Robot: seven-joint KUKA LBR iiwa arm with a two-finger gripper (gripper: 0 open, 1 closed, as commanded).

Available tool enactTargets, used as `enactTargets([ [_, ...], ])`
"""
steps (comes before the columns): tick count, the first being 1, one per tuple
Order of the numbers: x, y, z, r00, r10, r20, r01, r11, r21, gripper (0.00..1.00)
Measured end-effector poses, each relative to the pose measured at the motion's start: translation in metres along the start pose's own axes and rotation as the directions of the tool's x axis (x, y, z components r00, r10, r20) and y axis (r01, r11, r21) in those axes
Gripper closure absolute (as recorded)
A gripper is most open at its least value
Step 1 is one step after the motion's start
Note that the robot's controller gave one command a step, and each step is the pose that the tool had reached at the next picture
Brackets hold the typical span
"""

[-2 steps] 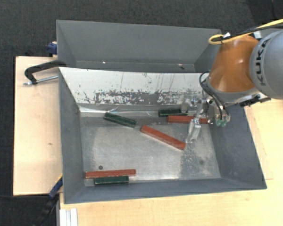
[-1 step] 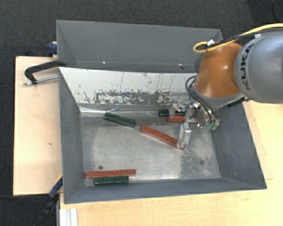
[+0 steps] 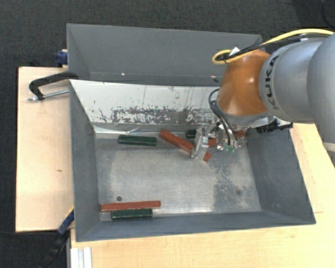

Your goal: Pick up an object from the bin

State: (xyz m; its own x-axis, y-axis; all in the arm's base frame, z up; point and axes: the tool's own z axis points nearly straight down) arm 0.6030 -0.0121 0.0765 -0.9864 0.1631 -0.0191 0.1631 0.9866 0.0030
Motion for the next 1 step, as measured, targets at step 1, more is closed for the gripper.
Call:
enactTargets([
  [1,0.0059,0.0003,0.0051,1.0,-0.002,-0.021,0.002,1.0,0.001,0.0],
])
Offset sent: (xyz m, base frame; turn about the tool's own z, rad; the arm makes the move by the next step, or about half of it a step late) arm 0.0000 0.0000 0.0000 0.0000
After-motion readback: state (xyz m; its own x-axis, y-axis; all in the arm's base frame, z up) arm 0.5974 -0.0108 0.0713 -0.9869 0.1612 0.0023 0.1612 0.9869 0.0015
